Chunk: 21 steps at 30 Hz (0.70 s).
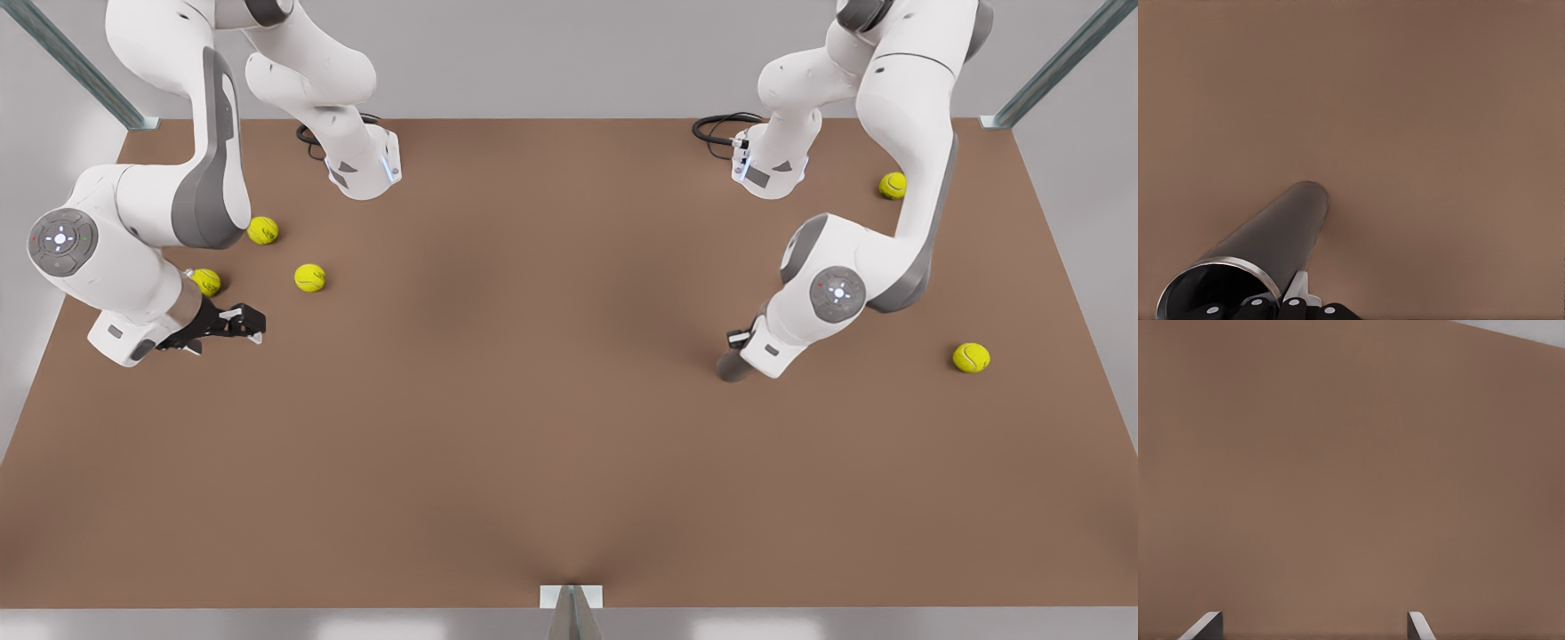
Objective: Put the tennis tube upright
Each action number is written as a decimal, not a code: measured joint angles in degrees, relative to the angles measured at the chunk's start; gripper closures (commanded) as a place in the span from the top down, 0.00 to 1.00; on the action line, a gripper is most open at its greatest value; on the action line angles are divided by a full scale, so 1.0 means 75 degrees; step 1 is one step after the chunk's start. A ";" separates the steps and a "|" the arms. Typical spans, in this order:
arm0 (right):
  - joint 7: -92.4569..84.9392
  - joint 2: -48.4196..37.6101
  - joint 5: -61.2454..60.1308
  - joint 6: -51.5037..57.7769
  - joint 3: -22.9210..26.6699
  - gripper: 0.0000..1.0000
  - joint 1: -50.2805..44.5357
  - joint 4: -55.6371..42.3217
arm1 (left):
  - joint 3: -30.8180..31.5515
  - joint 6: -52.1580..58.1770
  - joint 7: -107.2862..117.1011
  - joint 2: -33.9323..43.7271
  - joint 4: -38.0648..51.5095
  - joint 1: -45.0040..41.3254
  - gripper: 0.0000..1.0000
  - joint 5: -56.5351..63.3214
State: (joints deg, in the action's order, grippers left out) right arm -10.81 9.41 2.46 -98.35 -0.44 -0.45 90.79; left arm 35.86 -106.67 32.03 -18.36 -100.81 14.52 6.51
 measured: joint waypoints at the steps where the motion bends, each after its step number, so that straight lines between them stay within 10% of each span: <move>1: 0.0000 0.0000 0.0000 0.0000 0.0000 1.00 0.0001 0.0000 | 0.0003 0.0000 0.0000 -0.0002 0.0001 -0.0004 0.21 0.0001; 3: 0.0000 0.0000 -0.0021 -0.0002 0.0000 1.00 0.0039 -0.0012 | 0.0000 0.0017 -0.0018 -0.0029 0.0034 -0.0004 0.31 -0.0005; 5: 0.0000 0.0000 -0.0030 -0.0011 0.0000 1.00 0.0060 -0.0012 | -0.0001 0.0043 -0.0051 -0.0073 0.0070 0.0006 0.99 -0.0071; 21: 0.0051 0.0071 -0.0047 -0.0153 -0.0012 1.00 -0.0026 0.0048 | -0.0070 0.2715 -0.0028 -0.0096 0.2949 0.0240 0.99 -0.0193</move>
State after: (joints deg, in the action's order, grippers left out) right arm -10.43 9.94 2.11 -99.50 -0.53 -0.65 91.15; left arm 35.34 -86.31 31.82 -19.08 -78.70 16.33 5.06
